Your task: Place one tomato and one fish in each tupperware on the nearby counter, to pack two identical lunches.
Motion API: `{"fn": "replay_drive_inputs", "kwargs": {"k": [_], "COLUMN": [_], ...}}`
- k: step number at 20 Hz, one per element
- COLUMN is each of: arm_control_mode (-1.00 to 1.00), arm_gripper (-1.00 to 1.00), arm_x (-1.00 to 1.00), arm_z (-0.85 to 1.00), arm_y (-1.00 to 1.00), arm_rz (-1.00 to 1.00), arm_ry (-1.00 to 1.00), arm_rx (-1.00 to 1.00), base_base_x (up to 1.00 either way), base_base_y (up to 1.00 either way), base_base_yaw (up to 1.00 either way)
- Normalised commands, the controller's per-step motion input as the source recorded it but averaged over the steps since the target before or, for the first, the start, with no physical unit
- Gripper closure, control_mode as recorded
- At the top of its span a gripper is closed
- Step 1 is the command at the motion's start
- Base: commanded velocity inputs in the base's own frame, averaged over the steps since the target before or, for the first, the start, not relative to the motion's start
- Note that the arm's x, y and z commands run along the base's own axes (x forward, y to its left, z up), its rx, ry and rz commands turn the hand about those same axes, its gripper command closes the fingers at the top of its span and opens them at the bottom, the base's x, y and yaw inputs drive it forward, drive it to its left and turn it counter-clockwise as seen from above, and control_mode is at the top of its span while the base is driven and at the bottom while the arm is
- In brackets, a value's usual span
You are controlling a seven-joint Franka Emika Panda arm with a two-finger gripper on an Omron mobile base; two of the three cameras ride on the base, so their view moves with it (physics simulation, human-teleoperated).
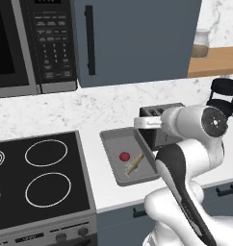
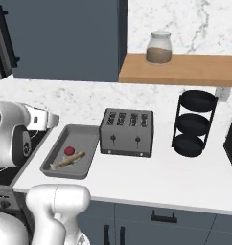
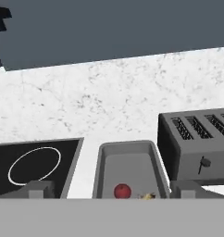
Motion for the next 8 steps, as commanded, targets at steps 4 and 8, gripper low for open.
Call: {"fn": "replay_drive_inputs", "kwargs": {"k": [4, 8], "arm_control_mode": [-1.00, -1.00], "arm_gripper": [-1.00, -1.00], "arm_x": [-0.24, -0.25], "arm_z": [0.11, -0.05], "arm_y": [-0.19, 0.01], "arm_rz": [-0.06, -0.01], "arm_ry": [-0.15, -0.13], "arm_rx": [0.06, 0.01], "base_base_x": [0.00, 0.00], "base_base_y": [0.00, 0.00], "base_base_yaw": [0.00, 0.00]}}
